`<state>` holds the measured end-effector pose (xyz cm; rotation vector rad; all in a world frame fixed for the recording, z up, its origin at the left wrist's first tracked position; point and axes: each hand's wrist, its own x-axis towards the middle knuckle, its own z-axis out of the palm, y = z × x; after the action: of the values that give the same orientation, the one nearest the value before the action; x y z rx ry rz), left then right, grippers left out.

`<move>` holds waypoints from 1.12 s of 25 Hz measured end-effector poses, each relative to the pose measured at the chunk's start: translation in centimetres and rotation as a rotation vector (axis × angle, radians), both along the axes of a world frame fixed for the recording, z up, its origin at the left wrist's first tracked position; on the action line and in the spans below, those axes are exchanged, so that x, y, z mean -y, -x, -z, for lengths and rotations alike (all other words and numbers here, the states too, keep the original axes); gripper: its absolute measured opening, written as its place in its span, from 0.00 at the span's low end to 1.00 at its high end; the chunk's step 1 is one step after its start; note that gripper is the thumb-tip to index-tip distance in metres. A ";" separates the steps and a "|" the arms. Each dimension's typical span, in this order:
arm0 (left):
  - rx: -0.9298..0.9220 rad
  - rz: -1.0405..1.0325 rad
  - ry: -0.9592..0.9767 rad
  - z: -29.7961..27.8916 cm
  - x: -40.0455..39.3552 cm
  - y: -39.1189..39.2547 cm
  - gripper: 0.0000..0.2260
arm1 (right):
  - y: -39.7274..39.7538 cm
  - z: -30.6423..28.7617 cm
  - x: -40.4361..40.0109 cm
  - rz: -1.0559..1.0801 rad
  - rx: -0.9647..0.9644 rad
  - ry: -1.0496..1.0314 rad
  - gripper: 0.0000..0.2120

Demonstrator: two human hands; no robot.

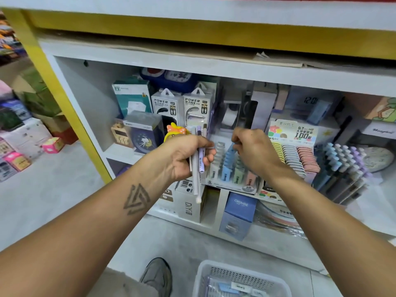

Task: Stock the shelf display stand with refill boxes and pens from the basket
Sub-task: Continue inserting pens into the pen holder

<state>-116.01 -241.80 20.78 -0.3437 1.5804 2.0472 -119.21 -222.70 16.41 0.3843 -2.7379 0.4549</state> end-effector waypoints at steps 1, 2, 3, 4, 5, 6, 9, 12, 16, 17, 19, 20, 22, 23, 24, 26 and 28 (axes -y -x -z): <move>-0.002 0.002 0.003 0.0 0.1 0.0 0.06 | 0.0 0.1 0.1 -0.002 0.007 -0.017 0.06; -0.004 0.005 0.007 0.0 0.1 0.0 0.06 | 0.1 0.2 0.1 -0.009 0.010 -0.034 0.06; -0.004 0.008 0.007 0.0 0.1 0.0 0.05 | 0.1 0.2 0.1 -0.013 0.018 -0.059 0.05; -0.004 0.010 0.008 0.0 0.2 0.0 0.04 | 0.2 0.2 0.3 -0.014 0.037 -0.096 0.06; -0.005 0.015 0.005 0.0 0.2 -0.1 0.03 | 0.2 0.3 0.5 -0.006 0.069 -0.148 0.08; -0.007 0.021 -0.003 -0.1 0.2 -0.1 0.03 | 0.2 0.3 0.7 0.008 0.102 -0.208 0.12; -0.024 0.060 -0.025 -0.3 -0.1 -0.3 0.06 | 0.0 -0.1 1.2 0.007 0.143 -0.158 0.19; -0.045 0.155 -0.048 -0.7 -0.8 -0.6 0.06 | -0.6 -2.8 1.3 0.003 0.318 0.678 0.13; -0.056 0.259 -0.065 -1.2 -2.5 -1.3 0.08 | -1.8 -5.7 -0.3 -0.062 0.467 1.252 0.07; -0.053 0.276 -0.081 -1.3 -3.0 -1.4 0.09 | -2.4 -6.0 -1.1 -0.041 0.437 1.240 0.07; -0.028 0.283 -0.116 -1.5 -4.0 -1.6 0.10 | -3.0 -6.2 -3.0 0.032 0.369 1.296 0.07; -0.013 0.281 -0.119 -1.5 -4.6 -1.7 0.10 | -3.5 -6.5 -4.3 0.070 0.319 1.325 0.07; 0.003 0.292 -0.086 -1.6 -6.2 -1.9 0.09 | -4.6 -7.5 -7.5 0.109 0.197 1.288 0.06; -0.001 0.302 -0.059 -1.6 -7.0 -1.9 0.08 | -5.2 -7.8 -9.1 0.115 0.149 1.238 0.04; -0.010 0.314 -0.042 -1.7 -8.0 -2.0 0.08 | -6.0 -8.1 -10.5 0.115 0.109 1.183 0.02; -0.018 0.344 -0.050 -1.9 -10.2 -2.1 0.07 | -7.6 -8.6 -12.9 0.115 0.041 1.093 0.01; -0.009 0.367 -0.090 -2.0 -12.0 -2.3 0.08 | -9.1 -8.7 -14.5 0.093 -0.012 1.025 0.03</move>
<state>-113.69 -229.76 22.79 -0.0085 1.4285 1.8271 -110.14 -208.21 25.16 -0.0192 -2.1083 1.6627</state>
